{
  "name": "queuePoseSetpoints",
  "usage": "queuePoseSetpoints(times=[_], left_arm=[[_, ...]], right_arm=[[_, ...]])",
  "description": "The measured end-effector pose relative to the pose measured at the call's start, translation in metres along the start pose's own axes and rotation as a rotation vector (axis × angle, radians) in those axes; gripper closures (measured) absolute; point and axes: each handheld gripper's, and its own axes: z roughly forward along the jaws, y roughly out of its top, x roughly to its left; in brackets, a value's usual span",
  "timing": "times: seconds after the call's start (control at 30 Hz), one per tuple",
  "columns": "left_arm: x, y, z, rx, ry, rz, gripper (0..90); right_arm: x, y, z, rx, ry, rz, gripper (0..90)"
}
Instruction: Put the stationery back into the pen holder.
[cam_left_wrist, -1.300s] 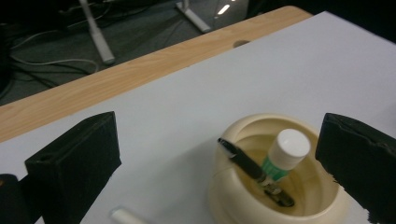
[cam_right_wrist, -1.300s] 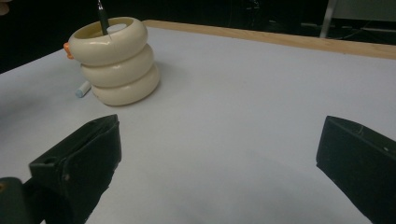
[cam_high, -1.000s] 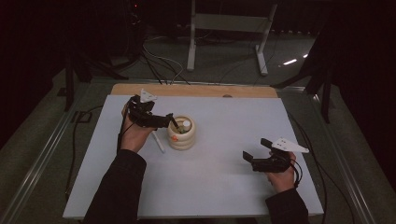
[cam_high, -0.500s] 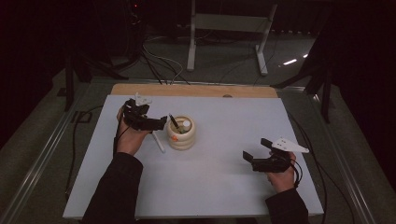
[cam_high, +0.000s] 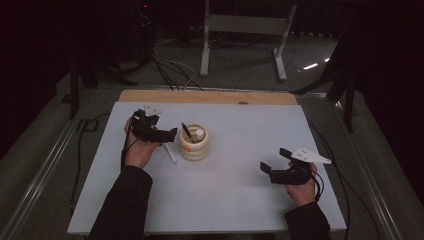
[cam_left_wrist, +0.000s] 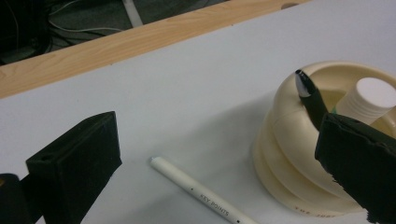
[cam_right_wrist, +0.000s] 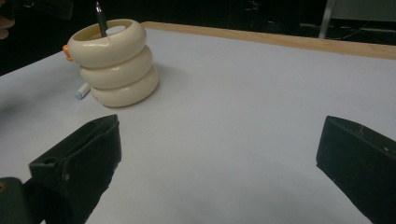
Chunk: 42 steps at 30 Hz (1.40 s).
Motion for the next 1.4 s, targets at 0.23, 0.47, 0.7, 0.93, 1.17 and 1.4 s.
queuePoseSetpoints(times=[0.23, 0.47, 0.7, 0.93, 1.17, 1.4], left_arm=[[0.001, -0.006, 0.004, 0.016, 0.004, -0.006, 0.7], [0.003, -0.010, 0.007, 0.033, 0.007, -0.016, 0.7], [0.004, -0.014, 0.010, 0.049, 0.014, -0.019, 1.1], [0.005, -0.018, 0.013, 0.062, 0.020, -0.026, 1.3], [0.005, -0.021, 0.016, 0.071, 0.024, -0.027, 2.7], [0.005, -0.023, 0.019, 0.078, 0.028, -0.031, 3.2]], right_arm=[[0.000, 0.000, 0.000, -0.001, 0.000, 0.001, 0.4], [0.000, 0.000, 0.000, -0.001, 0.000, 0.001, 0.4], [0.000, 0.000, 0.000, -0.001, 0.000, 0.001, 0.4], [0.000, 0.000, 0.000, -0.002, -0.001, 0.001, 0.4], [0.000, 0.000, 0.000, -0.001, -0.001, 0.001, 0.4], [0.000, 0.000, 0.000, -0.002, -0.001, 0.001, 0.4]])
